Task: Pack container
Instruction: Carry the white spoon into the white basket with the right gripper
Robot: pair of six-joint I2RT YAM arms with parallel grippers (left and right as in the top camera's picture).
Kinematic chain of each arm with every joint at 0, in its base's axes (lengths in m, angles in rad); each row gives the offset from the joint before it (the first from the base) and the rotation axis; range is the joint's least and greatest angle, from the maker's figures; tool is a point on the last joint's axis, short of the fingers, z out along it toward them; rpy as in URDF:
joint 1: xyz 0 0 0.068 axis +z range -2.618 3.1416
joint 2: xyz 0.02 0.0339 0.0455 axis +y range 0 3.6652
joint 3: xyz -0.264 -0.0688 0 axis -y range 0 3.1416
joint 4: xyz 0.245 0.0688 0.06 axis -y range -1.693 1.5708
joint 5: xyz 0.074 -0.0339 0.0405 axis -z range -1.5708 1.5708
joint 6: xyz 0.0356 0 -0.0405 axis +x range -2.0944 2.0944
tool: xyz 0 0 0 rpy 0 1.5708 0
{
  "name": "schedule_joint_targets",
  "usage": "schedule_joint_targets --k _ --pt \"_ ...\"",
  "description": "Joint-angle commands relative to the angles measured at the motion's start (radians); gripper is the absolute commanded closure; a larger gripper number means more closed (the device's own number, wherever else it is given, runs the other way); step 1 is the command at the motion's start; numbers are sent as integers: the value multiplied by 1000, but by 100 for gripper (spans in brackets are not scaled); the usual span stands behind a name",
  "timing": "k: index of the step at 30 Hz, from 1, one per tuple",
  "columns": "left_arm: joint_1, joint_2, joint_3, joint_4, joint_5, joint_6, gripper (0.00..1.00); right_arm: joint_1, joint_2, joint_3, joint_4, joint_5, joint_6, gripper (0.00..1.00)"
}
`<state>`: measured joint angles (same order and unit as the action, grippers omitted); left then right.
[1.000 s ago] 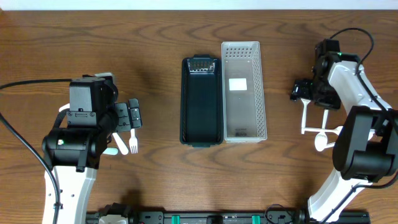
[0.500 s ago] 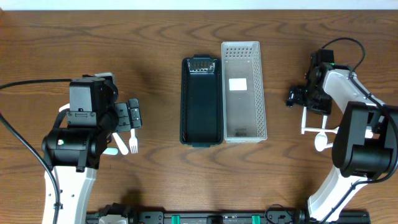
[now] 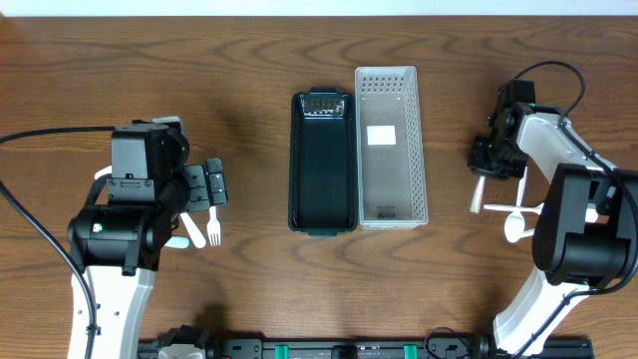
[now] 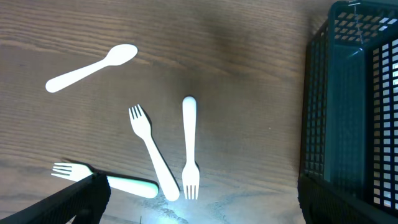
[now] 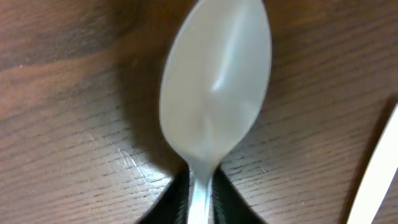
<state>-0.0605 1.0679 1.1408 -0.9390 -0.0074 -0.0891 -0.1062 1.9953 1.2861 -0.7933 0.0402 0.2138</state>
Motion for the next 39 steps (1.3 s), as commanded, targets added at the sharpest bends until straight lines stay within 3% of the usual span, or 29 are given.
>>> schedule_joint_targets --k 1,8,13,19,25,32,36,39 --pt "5 -2 18 -3 -8 -1 2 0 19 -32 -4 34 2 99" --pt "5 -2 18 -3 -9 -1 2 8 -12 15 -33 34 6 99" --pt "5 -2 18 -3 -9 -1 2 56 -119 216 -175 30 6 99" --pt "5 -2 18 -3 -9 -1 2 217 -237 442 -260 -31 61 99" --pt "5 -2 18 -3 -9 -1 2 405 -224 442 -254 -30 214 99" --pt "5 -2 17 -3 -9 3 2 531 -73 387 -245 2 295 99" --pt "5 -2 17 -3 -9 3 2 546 13 387 -251 1 295 94" --pt "5 -2 17 -3 -9 3 2 544 19 388 -241 12 294 77"
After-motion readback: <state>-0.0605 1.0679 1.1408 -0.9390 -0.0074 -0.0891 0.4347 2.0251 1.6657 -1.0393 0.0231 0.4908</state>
